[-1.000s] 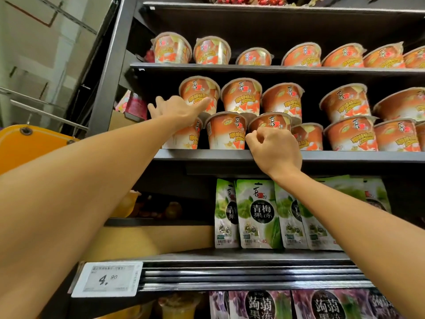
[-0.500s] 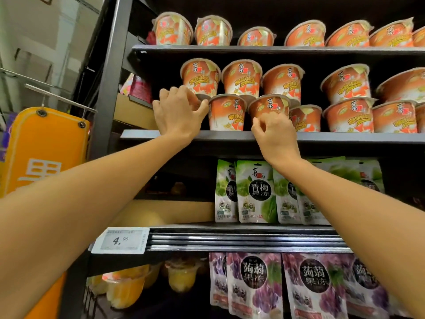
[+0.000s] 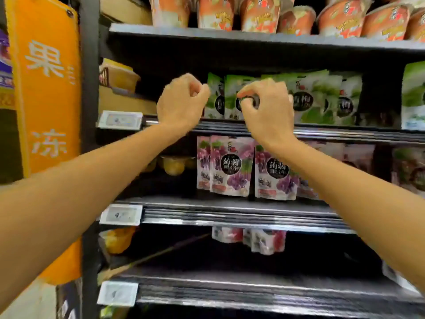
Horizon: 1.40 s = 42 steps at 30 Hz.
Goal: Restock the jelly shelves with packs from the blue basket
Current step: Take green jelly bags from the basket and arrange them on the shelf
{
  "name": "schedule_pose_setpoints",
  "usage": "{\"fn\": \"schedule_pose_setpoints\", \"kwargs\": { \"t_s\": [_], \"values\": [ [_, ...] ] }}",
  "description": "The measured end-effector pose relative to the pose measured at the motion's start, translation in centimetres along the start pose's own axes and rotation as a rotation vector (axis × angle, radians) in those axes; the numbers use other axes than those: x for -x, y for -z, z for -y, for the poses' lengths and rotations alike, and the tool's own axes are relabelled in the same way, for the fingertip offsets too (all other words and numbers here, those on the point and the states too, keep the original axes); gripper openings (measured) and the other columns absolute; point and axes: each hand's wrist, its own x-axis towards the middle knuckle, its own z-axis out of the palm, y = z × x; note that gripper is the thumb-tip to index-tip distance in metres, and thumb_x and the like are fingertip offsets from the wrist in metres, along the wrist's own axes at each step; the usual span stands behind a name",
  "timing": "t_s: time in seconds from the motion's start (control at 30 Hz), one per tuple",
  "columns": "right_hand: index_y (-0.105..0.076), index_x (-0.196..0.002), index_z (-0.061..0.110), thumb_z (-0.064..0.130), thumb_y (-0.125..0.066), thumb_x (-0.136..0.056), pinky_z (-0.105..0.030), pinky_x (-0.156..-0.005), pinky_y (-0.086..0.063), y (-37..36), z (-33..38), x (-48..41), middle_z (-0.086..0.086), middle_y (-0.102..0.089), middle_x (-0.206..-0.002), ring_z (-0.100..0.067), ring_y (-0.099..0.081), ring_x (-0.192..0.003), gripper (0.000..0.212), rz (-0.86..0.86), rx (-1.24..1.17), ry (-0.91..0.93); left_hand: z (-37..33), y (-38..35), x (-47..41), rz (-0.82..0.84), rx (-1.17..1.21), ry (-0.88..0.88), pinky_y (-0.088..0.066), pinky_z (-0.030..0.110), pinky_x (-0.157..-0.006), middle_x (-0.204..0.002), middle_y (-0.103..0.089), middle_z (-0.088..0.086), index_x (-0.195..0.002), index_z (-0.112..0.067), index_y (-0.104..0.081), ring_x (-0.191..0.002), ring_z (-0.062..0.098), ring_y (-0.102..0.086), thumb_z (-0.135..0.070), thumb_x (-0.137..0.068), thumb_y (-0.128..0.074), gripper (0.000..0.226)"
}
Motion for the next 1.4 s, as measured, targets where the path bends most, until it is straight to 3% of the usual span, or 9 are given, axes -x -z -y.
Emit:
{"fn": "schedule_pose_setpoints", "kwargs": {
  "t_s": [0.27, 0.4, 0.57, 0.63, 0.73, 0.87, 1.0, 1.2, 1.4],
  "values": [
    [-0.070, -0.094, 0.014, 0.010, -0.051, -0.086, -0.035, -0.086, -0.036, 3.8, -2.9, 21.0, 0.004, -0.064, -0.094, -0.023, -0.053, -0.101, 0.021, 0.230, -0.114, -0.094, 3.1, 0.9, 21.8, 0.216, 0.263, 0.315, -0.037, 0.015, -0.062, -0.066, -0.051, -0.014, -0.073, -0.019, -0.057, -0.062, -0.002, -0.048, -0.022, -0.095, -0.055, 0.023],
    [-0.071, -0.093, 0.010, 0.002, -0.053, -0.086, -0.036, -0.086, -0.039, 5.6, -3.9, 34.5, 0.000, -0.066, -0.093, -0.026, -0.055, -0.097, 0.021, 0.428, -0.141, -0.319, 5.8, 0.6, 35.9, 0.430, 0.312, 0.605, -0.033, 0.014, -0.057, -0.065, -0.047, -0.008, -0.075, -0.001, -0.057, -0.056, -0.002, -0.044, -0.017, -0.096, -0.055, 0.027],
    [-0.071, -0.084, 0.014, -0.001, -0.056, -0.088, -0.026, -0.086, -0.038, 8.1, -3.4, 52.7, -0.007, -0.068, -0.091, -0.024, -0.056, -0.094, 0.022, 0.716, -0.103, -0.670, 9.9, 1.6, 54.1, 0.629, 0.268, 1.015, -0.035, 0.008, -0.054, -0.061, -0.049, -0.007, -0.074, -0.013, -0.060, -0.051, -0.006, -0.046, -0.008, -0.096, -0.055, 0.023],
    [-0.067, -0.080, 0.020, -0.001, -0.056, -0.089, -0.025, -0.082, -0.045, 9.2, -2.9, 59.2, -0.012, -0.063, -0.087, -0.024, -0.053, -0.086, 0.025, 0.815, -0.121, -0.826, 11.2, 2.5, 60.7, 0.707, 0.242, 1.128, -0.036, 0.009, -0.056, -0.064, -0.054, -0.003, -0.073, -0.015, -0.060, -0.058, -0.002, -0.049, -0.009, -0.097, -0.055, 0.025],
    [-0.067, -0.079, 0.002, 0.000, -0.055, -0.089, -0.049, -0.072, -0.050, 10.6, -2.1, 67.8, -0.020, -0.062, -0.081, -0.038, -0.058, -0.079, 0.015, 0.954, -0.043, -0.958, 12.5, 3.6, 69.1, 0.818, 0.199, 1.257, -0.036, 0.019, -0.058, -0.066, -0.054, 0.003, -0.074, -0.009, -0.058, -0.061, 0.005, -0.047, -0.009, -0.097, -0.056, 0.023],
    [-0.071, -0.087, 0.010, -0.004, -0.061, -0.088, -0.035, -0.080, -0.049, 11.8, -1.3, 77.0, -0.009, -0.065, -0.090, -0.036, -0.060, -0.093, 0.017, 1.025, 0.003, -1.138, 13.2, 5.2, 78.3, 0.881, 0.129, 1.445, -0.044, 0.032, -0.071, -0.080, -0.058, 0.020, -0.079, 0.004, -0.060, -0.076, 0.019, -0.053, -0.004, -0.095, -0.056, 0.018],
    [-0.074, -0.088, 0.007, -0.003, -0.060, -0.089, -0.049, -0.081, -0.054, 11.8, -1.0, 85.6, -0.013, -0.072, -0.092, -0.036, -0.065, -0.091, 0.017, 1.148, 0.030, -1.334, 14.1, 5.8, 86.8, 0.857, 0.007, 1.616, -0.044, 0.035, -0.068, -0.075, -0.057, 0.027, -0.084, 0.002, -0.064, -0.071, 0.023, -0.053, -0.003, -0.094, -0.057, 0.013],
    [-0.073, -0.088, 0.004, -0.001, -0.061, -0.089, -0.036, -0.084, -0.052, 11.1, -1.7, 99.0, -0.010, -0.072, -0.097, -0.030, -0.064, -0.095, 0.014, 1.436, 0.048, -1.275, 16.9, 5.7, 100.3, 0.857, -0.170, 1.752, -0.045, 0.025, -0.064, -0.089, -0.067, 0.008, -0.089, -0.010, -0.063, -0.082, 0.023, -0.062, -0.013, -0.094, -0.059, 0.007],
    [-0.071, -0.107, 0.003, 0.002, -0.057, -0.090, -0.030, -0.080, -0.047, 8.1, -2.9, 112.9, -0.015, -0.070, -0.114, -0.034, -0.065, -0.102, 0.022, 1.642, 0.140, -1.426, 20.7, 4.9, 114.2, 0.945, -0.313, 1.806, -0.053, 0.041, -0.084, -0.110, -0.065, 0.009, -0.110, -0.007, -0.061, -0.100, 0.030, -0.062, -0.026, -0.086, -0.072, 0.032]
  ]
}}
